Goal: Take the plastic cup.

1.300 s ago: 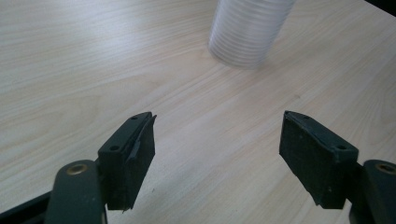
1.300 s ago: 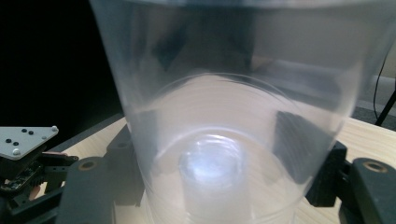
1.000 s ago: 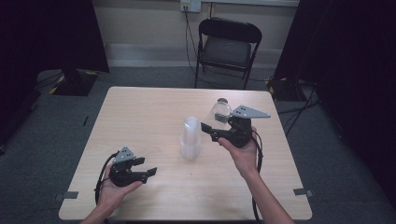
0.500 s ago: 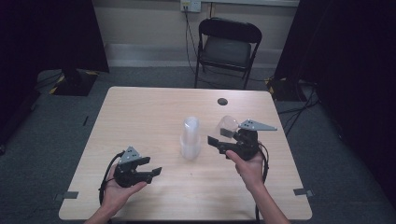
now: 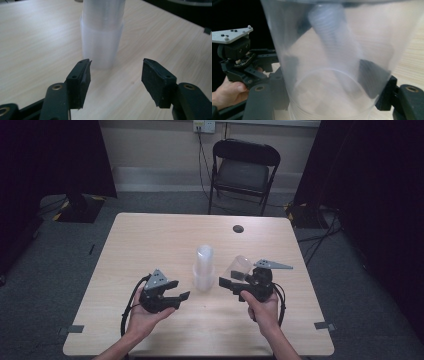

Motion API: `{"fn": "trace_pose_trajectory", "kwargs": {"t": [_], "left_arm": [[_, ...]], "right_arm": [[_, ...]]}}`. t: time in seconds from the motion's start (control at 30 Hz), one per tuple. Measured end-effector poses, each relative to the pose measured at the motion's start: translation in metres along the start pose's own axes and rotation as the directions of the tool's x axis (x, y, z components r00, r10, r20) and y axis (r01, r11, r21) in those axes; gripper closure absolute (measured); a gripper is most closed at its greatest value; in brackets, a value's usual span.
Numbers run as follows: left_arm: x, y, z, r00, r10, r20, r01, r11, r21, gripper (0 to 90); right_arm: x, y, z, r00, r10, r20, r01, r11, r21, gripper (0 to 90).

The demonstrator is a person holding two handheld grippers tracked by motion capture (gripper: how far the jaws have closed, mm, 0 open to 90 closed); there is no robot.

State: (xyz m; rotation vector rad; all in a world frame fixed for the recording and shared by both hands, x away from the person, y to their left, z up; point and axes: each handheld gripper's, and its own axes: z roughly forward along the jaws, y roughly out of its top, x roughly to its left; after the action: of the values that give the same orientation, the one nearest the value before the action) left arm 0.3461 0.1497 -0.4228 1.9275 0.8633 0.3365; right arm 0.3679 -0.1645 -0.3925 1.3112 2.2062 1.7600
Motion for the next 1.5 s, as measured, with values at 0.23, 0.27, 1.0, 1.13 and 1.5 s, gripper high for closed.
{"fn": "trace_pose_trajectory", "kwargs": {"t": [0.23,0.27,1.0,1.13,1.5], "left_arm": [[-0.017,0.015,0.016,0.9967,0.04,0.071,-0.037,0.9981,-0.049,43.9],[-0.021,0.015,0.02,0.9948,0.044,0.091,-0.039,0.9973,-0.062,43.7],[-0.044,0.0,0.014,0.9919,0.117,0.049,-0.103,0.9694,-0.223,64.0],[-0.045,-0.001,0.012,0.9897,0.139,0.036,-0.126,0.9629,-0.239,66.7],[-0.052,-0.005,0.015,0.9809,0.192,-0.031,-0.193,0.9367,-0.292,76.8]], "right_arm": [[-0.003,-0.007,-0.001,0.9969,0.065,-0.045,-0.066,0.998,-0.02,31.5],[-0.004,-0.008,0.002,0.9955,0.079,-0.051,-0.08,0.997,-0.005,31.5],[0.014,-0.022,0.028,0.9586,0.22,-0.181,-0.208,0.975,0.08,31.5],[0.015,-0.022,0.03,0.9471,0.246,-0.205,-0.232,0.968,0.092,31.4],[0.018,-0.024,0.036,0.9194,0.295,-0.26,-0.274,0.955,0.115,31.2]]}}
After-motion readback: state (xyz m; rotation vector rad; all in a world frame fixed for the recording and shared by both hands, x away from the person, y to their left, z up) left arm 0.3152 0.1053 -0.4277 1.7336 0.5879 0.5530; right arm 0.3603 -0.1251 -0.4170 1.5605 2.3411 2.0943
